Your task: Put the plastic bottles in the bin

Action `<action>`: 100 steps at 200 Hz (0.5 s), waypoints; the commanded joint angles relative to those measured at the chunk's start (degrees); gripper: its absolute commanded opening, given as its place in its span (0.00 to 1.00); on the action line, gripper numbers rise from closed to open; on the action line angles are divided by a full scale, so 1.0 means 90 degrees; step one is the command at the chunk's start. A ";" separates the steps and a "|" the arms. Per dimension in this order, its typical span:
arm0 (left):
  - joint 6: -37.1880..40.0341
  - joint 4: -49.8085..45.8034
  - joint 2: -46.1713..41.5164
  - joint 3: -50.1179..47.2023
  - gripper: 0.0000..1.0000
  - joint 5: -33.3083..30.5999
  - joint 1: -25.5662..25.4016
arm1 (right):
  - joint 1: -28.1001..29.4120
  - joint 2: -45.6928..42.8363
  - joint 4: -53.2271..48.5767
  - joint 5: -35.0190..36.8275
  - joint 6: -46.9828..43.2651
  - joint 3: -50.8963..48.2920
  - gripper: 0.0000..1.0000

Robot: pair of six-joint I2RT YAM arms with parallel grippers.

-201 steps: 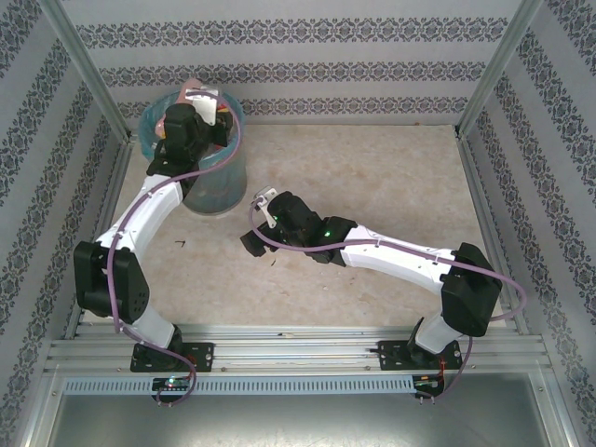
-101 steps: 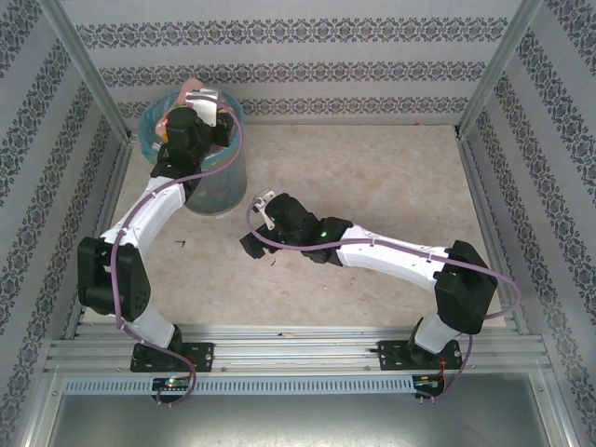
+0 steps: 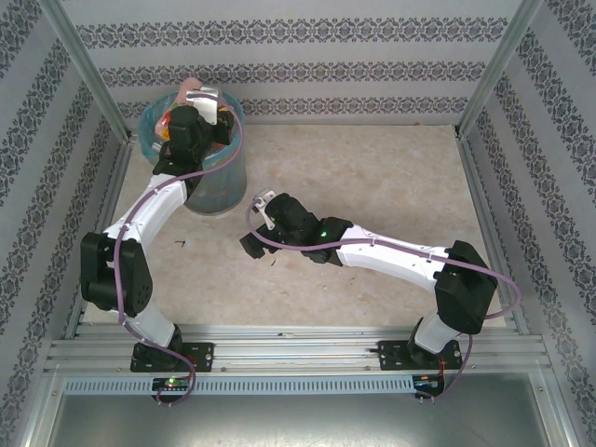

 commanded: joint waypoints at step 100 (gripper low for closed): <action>-0.0627 -0.3675 -0.0190 0.0513 0.08 0.0111 0.0301 | -0.0058 0.0013 -0.0053 -0.0052 -0.0057 0.0247 0.98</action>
